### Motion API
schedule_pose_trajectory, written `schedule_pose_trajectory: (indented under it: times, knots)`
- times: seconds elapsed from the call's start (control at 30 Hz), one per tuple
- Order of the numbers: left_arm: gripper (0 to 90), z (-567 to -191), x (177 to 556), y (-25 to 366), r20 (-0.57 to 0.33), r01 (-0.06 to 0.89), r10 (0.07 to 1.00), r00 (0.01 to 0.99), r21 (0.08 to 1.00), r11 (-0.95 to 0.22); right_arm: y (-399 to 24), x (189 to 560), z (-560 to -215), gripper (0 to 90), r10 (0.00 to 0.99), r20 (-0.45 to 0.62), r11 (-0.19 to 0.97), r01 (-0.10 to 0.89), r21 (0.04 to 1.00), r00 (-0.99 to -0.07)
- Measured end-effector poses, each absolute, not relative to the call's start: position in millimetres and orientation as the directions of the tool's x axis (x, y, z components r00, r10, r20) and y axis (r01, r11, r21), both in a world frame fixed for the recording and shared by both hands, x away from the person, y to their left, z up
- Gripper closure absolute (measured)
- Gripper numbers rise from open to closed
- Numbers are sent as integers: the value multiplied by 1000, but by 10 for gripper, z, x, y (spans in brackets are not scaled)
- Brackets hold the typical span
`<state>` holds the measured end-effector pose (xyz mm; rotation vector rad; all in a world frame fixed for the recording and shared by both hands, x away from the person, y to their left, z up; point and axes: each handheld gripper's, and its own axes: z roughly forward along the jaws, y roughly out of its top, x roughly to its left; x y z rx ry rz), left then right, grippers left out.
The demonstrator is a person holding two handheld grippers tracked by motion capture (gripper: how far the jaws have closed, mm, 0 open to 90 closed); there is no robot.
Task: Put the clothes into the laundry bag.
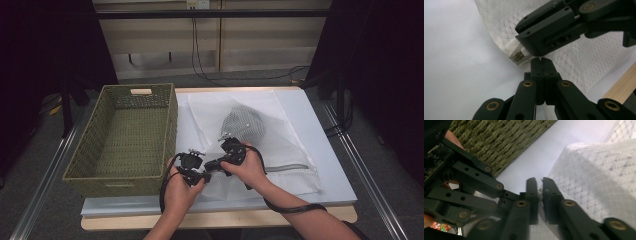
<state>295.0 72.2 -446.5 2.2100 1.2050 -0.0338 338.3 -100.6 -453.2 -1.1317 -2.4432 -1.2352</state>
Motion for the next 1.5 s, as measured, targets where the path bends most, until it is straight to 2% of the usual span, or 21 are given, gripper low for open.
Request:
schedule_pose_trajectory:
  times: [0.13,0.33,0.57,0.6,0.63,0.73,0.9,0.97,1.13,1.33,1.5]
  knots:
    - [857,-4456,2957,727,-308,770,750,585,501,-395,-1045,3385,-4520,879,536,479,366,702,611,-695]
    - [603,-4444,2976,751,-334,786,760,558,508,-353,-1211,3391,-4452,880,540,487,336,707,623,-686]
    - [459,-4437,3023,765,-412,792,731,544,539,-287,-1370,3395,-4388,880,539,520,287,725,627,-663]
    - [448,-4436,3024,755,-435,799,726,532,542,-261,-1386,3391,-4377,880,543,520,276,725,631,-660]
    - [447,-4426,3033,762,-419,791,723,548,542,-285,-1398,3393,-4370,880,541,526,268,727,632,-657]
    - [428,-4424,3053,732,-436,786,714,548,560,-262,-1423,3394,-4367,880,534,547,251,739,626,-645]
    - [433,-4465,3087,708,-404,762,716,569,587,-274,-1436,3386,-4343,880,521,562,240,742,626,-642]
    - [392,-4480,3101,705,-390,742,713,582,614,-270,-1436,3381,-4332,880,522,559,238,740,630,-644]
    - [525,-4486,3113,705,-430,766,697,574,582,-271,-1465,3374,-4311,879,518,570,223,744,630,-638]
    - [779,-4464,3108,706,-433,759,683,588,587,-280,-1490,3369,-4313,877,512,584,209,750,627,-631]
    - [825,-4442,3101,718,-442,765,685,579,585,-270,-1485,3366,-4325,860,505,595,206,756,621,-626]
